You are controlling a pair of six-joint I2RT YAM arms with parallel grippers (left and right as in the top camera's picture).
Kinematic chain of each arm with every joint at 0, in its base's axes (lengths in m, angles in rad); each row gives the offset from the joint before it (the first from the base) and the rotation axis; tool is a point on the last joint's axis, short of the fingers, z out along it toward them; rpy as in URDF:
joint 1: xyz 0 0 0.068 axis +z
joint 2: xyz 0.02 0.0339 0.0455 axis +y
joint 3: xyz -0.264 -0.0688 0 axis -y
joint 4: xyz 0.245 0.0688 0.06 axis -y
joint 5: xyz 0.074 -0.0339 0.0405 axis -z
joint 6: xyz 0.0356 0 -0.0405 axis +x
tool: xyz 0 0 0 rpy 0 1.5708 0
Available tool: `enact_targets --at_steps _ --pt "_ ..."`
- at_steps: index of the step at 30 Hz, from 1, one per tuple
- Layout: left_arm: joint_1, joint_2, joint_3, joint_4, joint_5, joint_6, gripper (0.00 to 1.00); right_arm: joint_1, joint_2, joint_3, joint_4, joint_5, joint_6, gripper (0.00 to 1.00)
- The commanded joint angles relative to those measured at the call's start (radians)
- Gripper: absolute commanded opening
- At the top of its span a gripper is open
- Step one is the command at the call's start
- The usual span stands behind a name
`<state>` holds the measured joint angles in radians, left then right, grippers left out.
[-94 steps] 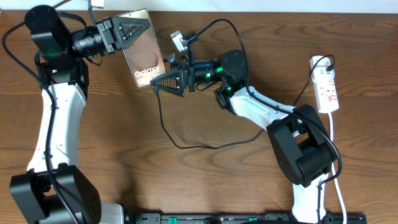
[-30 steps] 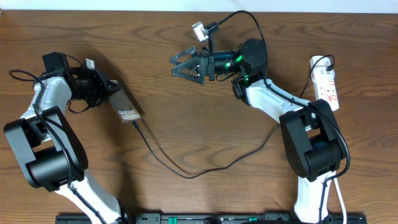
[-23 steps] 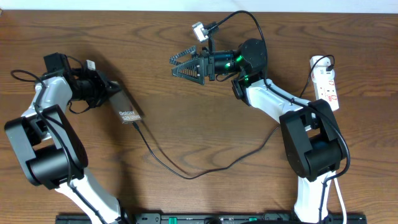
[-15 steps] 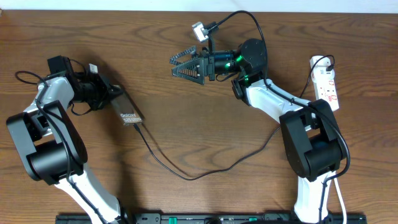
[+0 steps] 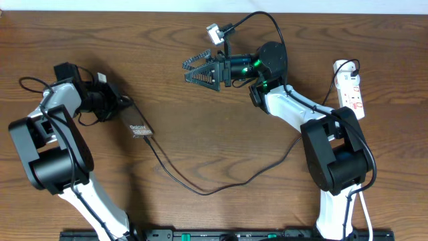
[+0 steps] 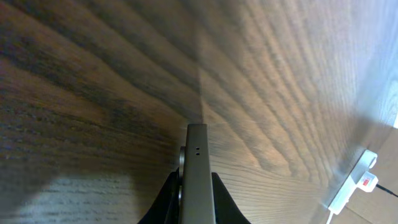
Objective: Plug charger to phone and switch on socket
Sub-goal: 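Lower the phone with the left gripper and lay it on the table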
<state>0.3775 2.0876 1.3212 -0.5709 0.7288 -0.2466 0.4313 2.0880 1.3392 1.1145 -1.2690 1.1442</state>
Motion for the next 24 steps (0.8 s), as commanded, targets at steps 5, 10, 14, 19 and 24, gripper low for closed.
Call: enact_targets --at_steps 5,10,14,19,24 --pt "-0.004 0.010 0.008 -0.006 0.009 0.014 0.07 -0.002 -0.006 0.016 0.000 -0.009 -0.001 0.99" --pt "-0.004 0.010 0.008 -0.010 -0.008 0.014 0.08 -0.002 -0.006 0.016 -0.001 -0.009 -0.001 0.99" --pt "-0.004 0.010 0.008 -0.016 -0.008 0.014 0.14 -0.002 -0.006 0.016 0.000 -0.009 -0.001 0.99" --pt "-0.004 0.010 0.008 -0.023 -0.008 0.014 0.16 -0.002 -0.006 0.016 0.000 -0.009 -0.001 0.99" --pt "-0.004 0.010 0.008 -0.024 -0.008 0.014 0.16 -0.002 -0.006 0.016 0.000 -0.009 -0.001 0.99"
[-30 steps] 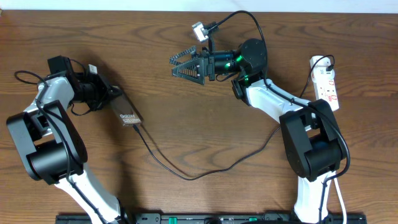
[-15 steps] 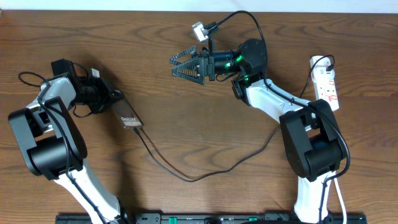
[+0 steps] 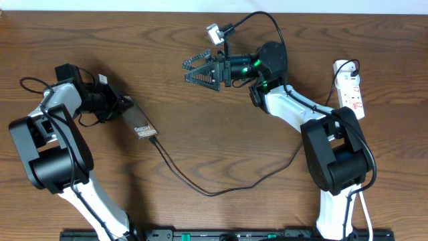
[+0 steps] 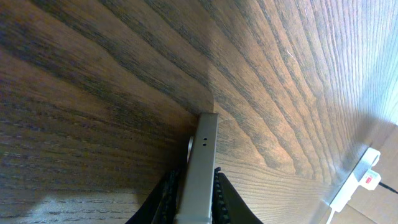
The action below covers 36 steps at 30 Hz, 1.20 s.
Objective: Plug charger to phone and switch on socket
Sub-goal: 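Lower the phone with the left gripper and lay it on the table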
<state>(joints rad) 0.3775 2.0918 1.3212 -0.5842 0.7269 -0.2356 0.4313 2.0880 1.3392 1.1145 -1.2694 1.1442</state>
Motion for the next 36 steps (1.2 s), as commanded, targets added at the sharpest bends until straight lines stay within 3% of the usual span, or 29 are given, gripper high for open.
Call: enact_targets --at_steps 1,13,19,36 --pt "-0.004 0.006 0.008 -0.011 -0.006 0.003 0.17 -0.002 -0.006 0.016 0.000 -0.009 -0.001 0.99" --pt "-0.004 0.006 0.008 -0.041 -0.006 0.003 0.17 -0.002 -0.006 0.016 0.000 -0.009 0.000 0.99" --pt "-0.004 0.006 0.008 -0.057 -0.006 0.003 0.34 -0.002 -0.006 0.016 0.000 -0.009 0.000 0.99" --pt "-0.004 0.006 0.008 -0.093 -0.033 0.018 0.43 -0.002 -0.006 0.016 0.000 -0.009 0.000 0.99"
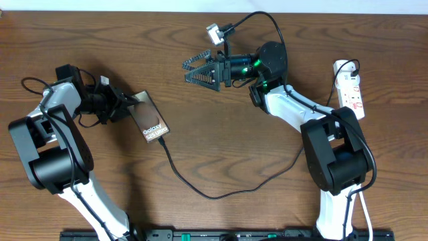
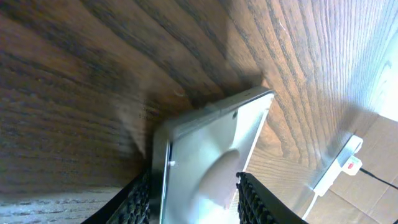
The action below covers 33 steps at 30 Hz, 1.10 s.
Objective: Plug charger to phone and switch on socket
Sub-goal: 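Lower the phone with the left gripper and lay it on the table, then move the right gripper over to the white power strip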
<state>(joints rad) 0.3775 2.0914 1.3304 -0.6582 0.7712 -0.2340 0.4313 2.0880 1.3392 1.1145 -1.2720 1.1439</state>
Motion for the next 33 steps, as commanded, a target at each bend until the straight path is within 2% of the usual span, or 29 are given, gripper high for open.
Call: enact_targets --at_steps 1,8,13,19,24,28,33 --pt "-0.004 0.006 -0.001 -0.020 -0.085 0.016 0.43 -0.002 -0.006 0.016 0.000 -0.006 0.000 0.99" --pt "-0.004 0.006 -0.001 -0.022 -0.088 0.016 0.44 -0.001 -0.006 0.016 0.000 -0.006 0.000 0.99" --pt "-0.002 0.005 -0.001 -0.022 -0.087 0.016 0.65 -0.002 -0.006 0.016 0.000 -0.009 0.002 0.99" --pt "0.001 -0.039 0.000 -0.022 -0.079 0.016 0.71 -0.002 -0.006 0.016 0.000 -0.021 0.004 0.99" --pt "0.001 -0.156 0.000 -0.023 -0.057 0.018 0.72 -0.002 -0.006 0.016 -0.001 -0.022 0.004 0.99" --pt "-0.001 -0.287 0.000 -0.017 0.050 0.043 0.73 -0.002 -0.006 0.016 -0.034 -0.034 0.004 0.99" --pt "-0.002 -0.465 0.000 -0.013 0.109 0.043 0.80 -0.013 -0.006 0.017 -0.117 -0.035 0.004 0.99"
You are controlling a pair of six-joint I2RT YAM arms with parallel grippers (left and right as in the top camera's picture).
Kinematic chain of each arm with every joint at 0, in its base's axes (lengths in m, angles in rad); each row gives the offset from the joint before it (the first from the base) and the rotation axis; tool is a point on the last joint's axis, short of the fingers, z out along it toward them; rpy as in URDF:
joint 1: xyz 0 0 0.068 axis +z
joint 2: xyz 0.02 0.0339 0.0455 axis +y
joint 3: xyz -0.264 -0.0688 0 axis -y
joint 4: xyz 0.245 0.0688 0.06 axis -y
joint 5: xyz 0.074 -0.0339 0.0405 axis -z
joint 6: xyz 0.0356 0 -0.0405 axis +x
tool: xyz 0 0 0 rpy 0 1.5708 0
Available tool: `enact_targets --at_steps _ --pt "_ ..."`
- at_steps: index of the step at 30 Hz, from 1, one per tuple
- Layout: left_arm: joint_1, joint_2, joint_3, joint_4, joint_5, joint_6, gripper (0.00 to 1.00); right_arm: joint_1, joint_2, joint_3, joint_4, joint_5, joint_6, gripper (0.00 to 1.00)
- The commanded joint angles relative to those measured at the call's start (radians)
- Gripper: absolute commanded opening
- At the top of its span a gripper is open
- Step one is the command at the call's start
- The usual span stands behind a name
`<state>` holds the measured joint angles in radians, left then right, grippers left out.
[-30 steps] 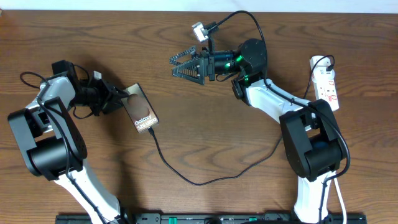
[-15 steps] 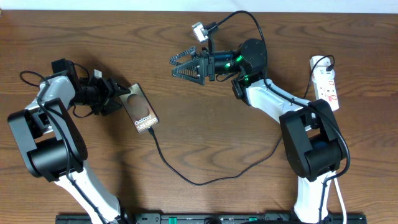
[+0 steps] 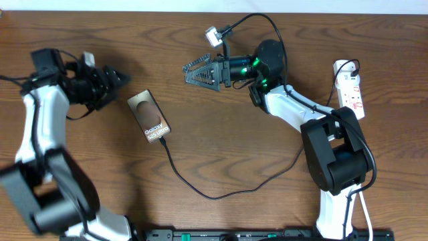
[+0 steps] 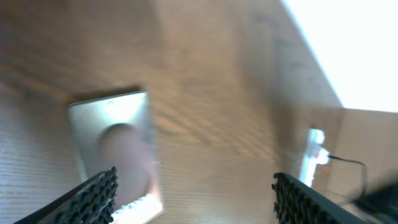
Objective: Plug charger to phone and switch on socket
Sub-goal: 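Move the right gripper over to the white power strip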
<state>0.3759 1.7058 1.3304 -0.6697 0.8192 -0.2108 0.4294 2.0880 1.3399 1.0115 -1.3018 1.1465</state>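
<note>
The phone [image 3: 149,115] lies flat on the wooden table, its printed back up. The black charger cable [image 3: 200,191] meets its lower end and runs right toward the white socket strip [image 3: 351,87]. My left gripper [image 3: 122,77] hovers up-left of the phone, open and holding nothing. In the left wrist view the phone [image 4: 115,149] shows blurred between the widely spread fingers [image 4: 93,199] of the left gripper [image 4: 196,202], with the socket strip [image 4: 314,152] far off. My right gripper [image 3: 188,73] hangs open in the air at the table's upper middle.
The wooden table [image 3: 227,140] carries only the phone, the cable and the strip. A small camera on a stalk [image 3: 214,33] sits above the right wrist. The socket strip lies at the right edge, behind the right arm's base [image 3: 334,154].
The left gripper has let go of the phone, opened wide and drawn back up and to the left. The phone now lies flat on the table. The right arm has hardly moved.
The left gripper first held the phone standing on edge, cable attached. It then stood slightly further right, still on edge. Later the phone was tipped over with its back showing, still between the fingers. Now it rests flat and free.
</note>
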Motion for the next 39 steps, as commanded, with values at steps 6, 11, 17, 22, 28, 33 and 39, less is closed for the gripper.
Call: enact_targets --at_steps 6,11,17,22,28,33,39 --pt "-0.001 -0.253 0.000 -0.002 0.093 0.019 0.82 -0.065 -0.006 0.021 -0.109 0.031 0.031 0.99" --pt "0.000 -0.354 0.000 -0.003 0.093 0.019 0.87 -0.093 -0.007 0.076 -0.142 0.027 0.055 0.99" --pt "-0.001 -0.398 0.000 -0.007 0.093 0.014 0.90 -0.129 -0.007 0.230 -0.233 0.049 0.112 0.99" --pt "0.000 -0.397 -0.001 -0.019 0.093 0.015 0.91 -0.141 -0.009 0.347 -0.578 0.200 -0.006 0.99" --pt "0.000 -0.397 0.000 -0.023 0.093 0.016 0.91 -0.138 -0.010 0.540 -1.299 0.538 -0.471 0.99" --pt "0.000 -0.397 -0.001 -0.023 0.086 0.016 0.91 -0.164 -0.010 0.776 -1.711 0.764 -0.696 0.99" --pt "0.000 -0.397 -0.001 -0.029 0.085 0.021 0.91 -0.303 -0.010 1.070 -2.078 1.089 -0.782 0.99"
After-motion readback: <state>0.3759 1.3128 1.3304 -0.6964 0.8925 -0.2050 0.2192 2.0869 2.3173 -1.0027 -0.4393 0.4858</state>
